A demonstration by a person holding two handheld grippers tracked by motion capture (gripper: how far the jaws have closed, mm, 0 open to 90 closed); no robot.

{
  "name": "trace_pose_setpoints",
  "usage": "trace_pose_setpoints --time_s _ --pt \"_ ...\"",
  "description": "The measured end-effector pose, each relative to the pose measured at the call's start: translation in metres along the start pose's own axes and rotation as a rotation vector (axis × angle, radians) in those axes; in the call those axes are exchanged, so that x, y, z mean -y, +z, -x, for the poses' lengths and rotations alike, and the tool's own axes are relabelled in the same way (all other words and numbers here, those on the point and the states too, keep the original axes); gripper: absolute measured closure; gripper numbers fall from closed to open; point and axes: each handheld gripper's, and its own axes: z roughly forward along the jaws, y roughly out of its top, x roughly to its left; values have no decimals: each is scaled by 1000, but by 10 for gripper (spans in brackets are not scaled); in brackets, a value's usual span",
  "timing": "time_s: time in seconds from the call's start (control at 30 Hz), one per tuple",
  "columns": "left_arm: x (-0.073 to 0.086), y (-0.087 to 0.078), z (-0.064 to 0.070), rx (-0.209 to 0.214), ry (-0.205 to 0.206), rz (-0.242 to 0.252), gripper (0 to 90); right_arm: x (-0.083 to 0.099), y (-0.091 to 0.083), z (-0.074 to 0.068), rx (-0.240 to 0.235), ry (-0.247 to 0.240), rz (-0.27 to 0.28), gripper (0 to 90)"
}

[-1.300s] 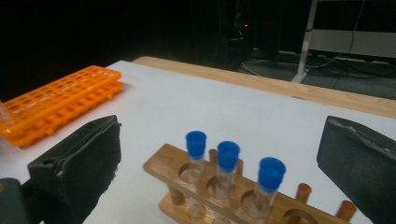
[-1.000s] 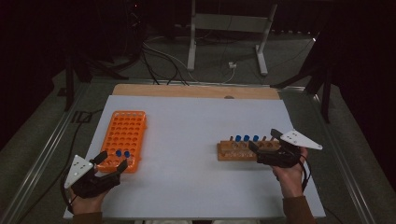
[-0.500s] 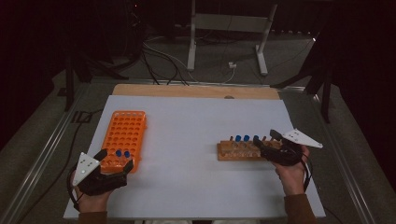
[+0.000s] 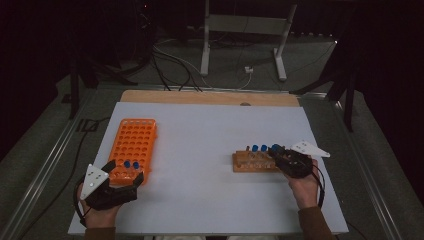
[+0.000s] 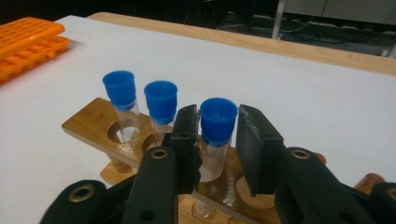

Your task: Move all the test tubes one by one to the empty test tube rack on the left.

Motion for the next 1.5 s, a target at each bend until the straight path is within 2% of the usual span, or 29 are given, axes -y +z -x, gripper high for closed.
trace_pose_setpoints --time_s 0.13,0.37,0.7,1.2,1.3,1.5 --pt "1 0 -1 -1 1 -2 11 2 3 -1 -6 0 -9 737" --pt "2 0 -1 -4 2 -6 11 3 6 -5 -6 -14 -22 756" --pt "3 1 -2 -1 5 -14 11 1 1 -3 9 12 -16 762" --pt "3 1 -2 -2 0 -17 11 -16 -19 -5 8 17 65 763" --pt "3 1 -1 -1 3 -19 11 -20 -24 -5 -6 31 87 763" --pt "2 1 -1 -2 6 -19 11 -30 -36 -9 -7 13 123 763"
